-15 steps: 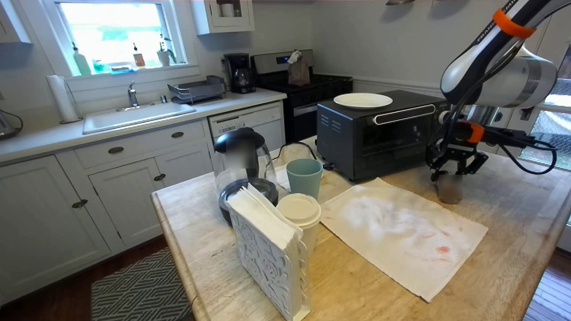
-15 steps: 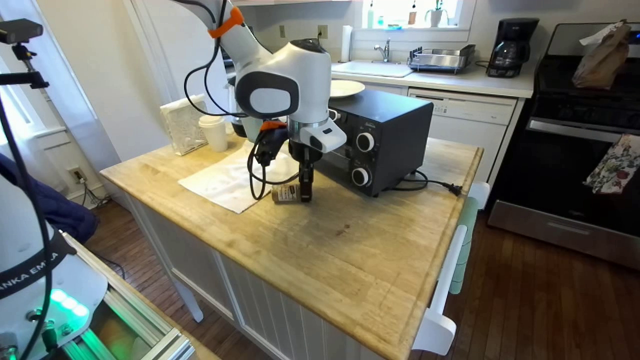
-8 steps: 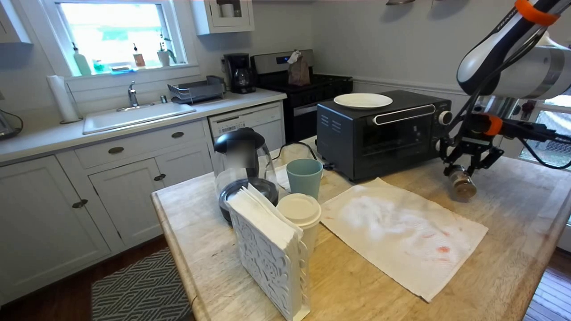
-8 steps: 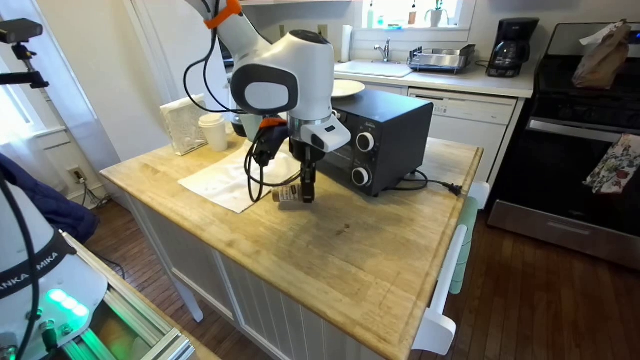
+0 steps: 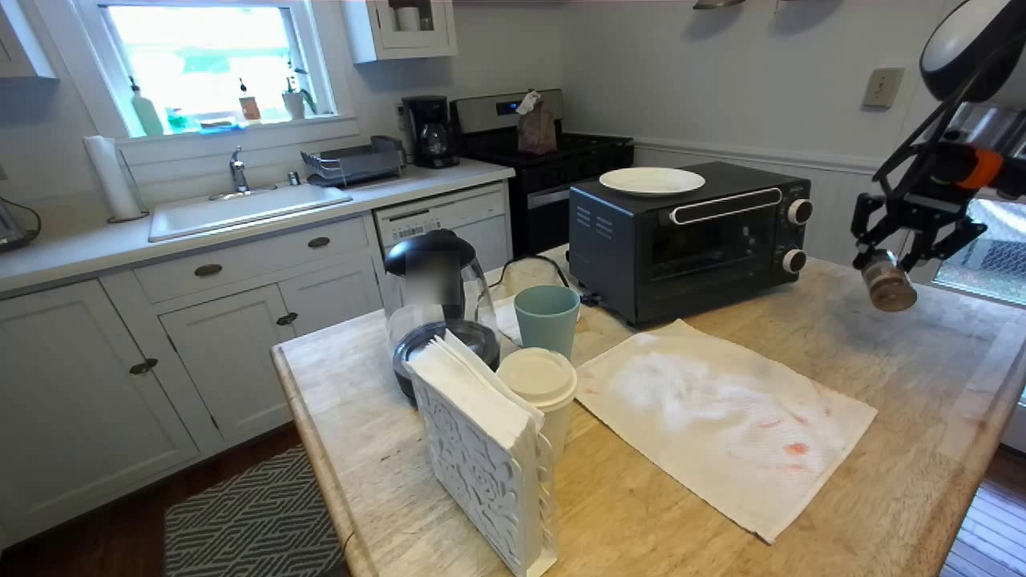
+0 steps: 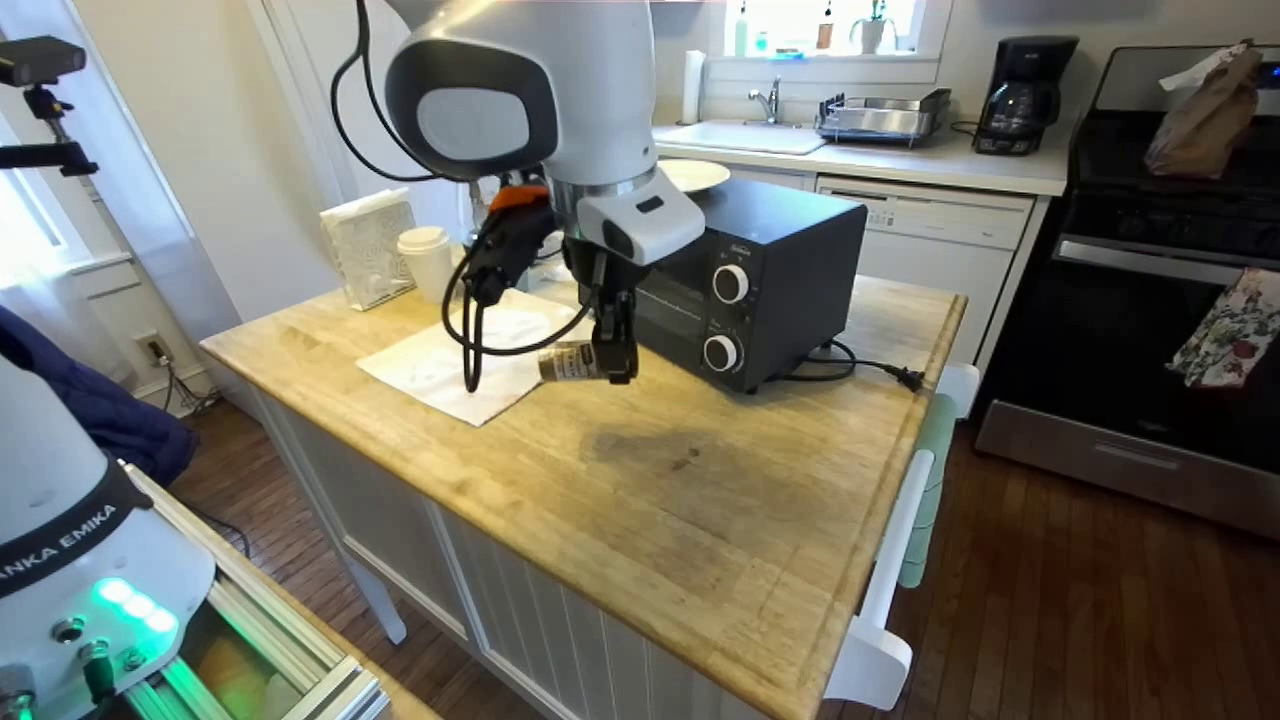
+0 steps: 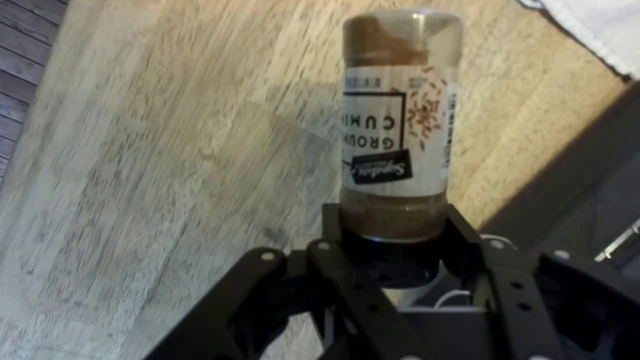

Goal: Pick up the spice upside placed spice bottle and place it upright on top of the microwave

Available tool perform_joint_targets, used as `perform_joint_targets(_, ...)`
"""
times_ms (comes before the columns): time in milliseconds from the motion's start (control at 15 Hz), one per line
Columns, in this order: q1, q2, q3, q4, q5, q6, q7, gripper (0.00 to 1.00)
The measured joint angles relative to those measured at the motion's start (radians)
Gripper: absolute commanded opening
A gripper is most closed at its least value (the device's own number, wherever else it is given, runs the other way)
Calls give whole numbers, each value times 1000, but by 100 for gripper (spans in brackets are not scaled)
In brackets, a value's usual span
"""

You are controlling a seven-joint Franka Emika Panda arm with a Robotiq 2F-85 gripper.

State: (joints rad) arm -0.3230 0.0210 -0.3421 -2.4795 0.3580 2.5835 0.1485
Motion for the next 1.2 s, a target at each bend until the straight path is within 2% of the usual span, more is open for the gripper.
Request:
perform_joint_targets(333,-1,-158,11,-66,1,213,38,25)
perform_joint_targets(400,-1,-178,19,-79,0,271,50,50)
perform_joint_targets(533,-1,-203,33,-94,-16,333,63,50)
perform_joint_targets(1000,-1,-209,37,-103,-20,348,66,50)
perform_joint_targets(1067,-1,-209,37,-103,-20,348,66,25)
perform_joint_targets(1200,-1,-209,37,-103,-21,348,66,25)
